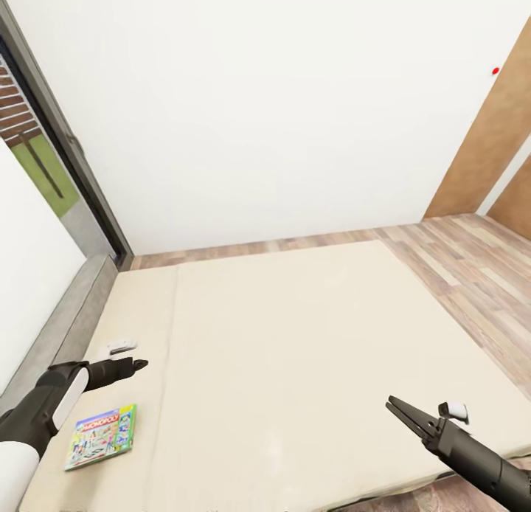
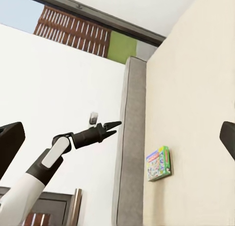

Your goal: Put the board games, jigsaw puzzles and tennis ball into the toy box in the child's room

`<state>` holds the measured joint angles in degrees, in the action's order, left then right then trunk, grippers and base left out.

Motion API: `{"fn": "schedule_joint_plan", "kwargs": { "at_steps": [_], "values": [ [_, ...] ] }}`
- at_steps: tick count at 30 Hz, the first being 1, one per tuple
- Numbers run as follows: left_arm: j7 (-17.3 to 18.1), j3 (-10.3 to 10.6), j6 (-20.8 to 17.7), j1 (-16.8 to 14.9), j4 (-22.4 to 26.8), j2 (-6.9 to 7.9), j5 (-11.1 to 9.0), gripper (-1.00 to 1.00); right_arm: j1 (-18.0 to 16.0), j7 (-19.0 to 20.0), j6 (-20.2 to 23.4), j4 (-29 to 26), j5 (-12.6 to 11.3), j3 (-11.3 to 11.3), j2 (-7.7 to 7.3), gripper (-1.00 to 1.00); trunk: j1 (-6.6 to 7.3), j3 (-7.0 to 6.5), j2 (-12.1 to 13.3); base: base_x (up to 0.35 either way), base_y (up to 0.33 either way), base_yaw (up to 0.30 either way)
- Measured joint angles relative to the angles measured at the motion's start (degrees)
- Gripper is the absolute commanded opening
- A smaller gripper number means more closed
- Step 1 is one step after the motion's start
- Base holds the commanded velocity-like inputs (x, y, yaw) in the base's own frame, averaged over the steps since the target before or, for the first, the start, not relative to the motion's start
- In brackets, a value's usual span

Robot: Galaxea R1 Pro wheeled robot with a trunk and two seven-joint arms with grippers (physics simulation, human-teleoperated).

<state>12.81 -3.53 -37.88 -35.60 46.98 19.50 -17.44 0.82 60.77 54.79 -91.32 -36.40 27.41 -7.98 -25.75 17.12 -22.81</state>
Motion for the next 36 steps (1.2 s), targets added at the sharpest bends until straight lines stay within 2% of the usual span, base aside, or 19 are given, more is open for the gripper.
{"fn": "schedule_joint_plan", "kwargs": {
  "at_steps": [18, 36],
  "values": [
    [-0.01, -0.28, 0.01, 0.04, 0.0, 0.06, -0.13, 1.0, -0.03, -0.19, -0.1, 0.03, 0.0, -0.04, -0.1, 1.0, 0.0, 1.52, 0.0, 0.0, 0.0, 0.137],
    [-0.02, -0.25, -0.05, 0.03, -0.01, 0.13, -0.09, 1.0, -0.03, -0.23, -0.11, 0.04, -0.01, 0.0, 0.0, 1.0, 0.0, 2.37, 0.0, 0.0, 0.0, 0.015]
  ]
}}
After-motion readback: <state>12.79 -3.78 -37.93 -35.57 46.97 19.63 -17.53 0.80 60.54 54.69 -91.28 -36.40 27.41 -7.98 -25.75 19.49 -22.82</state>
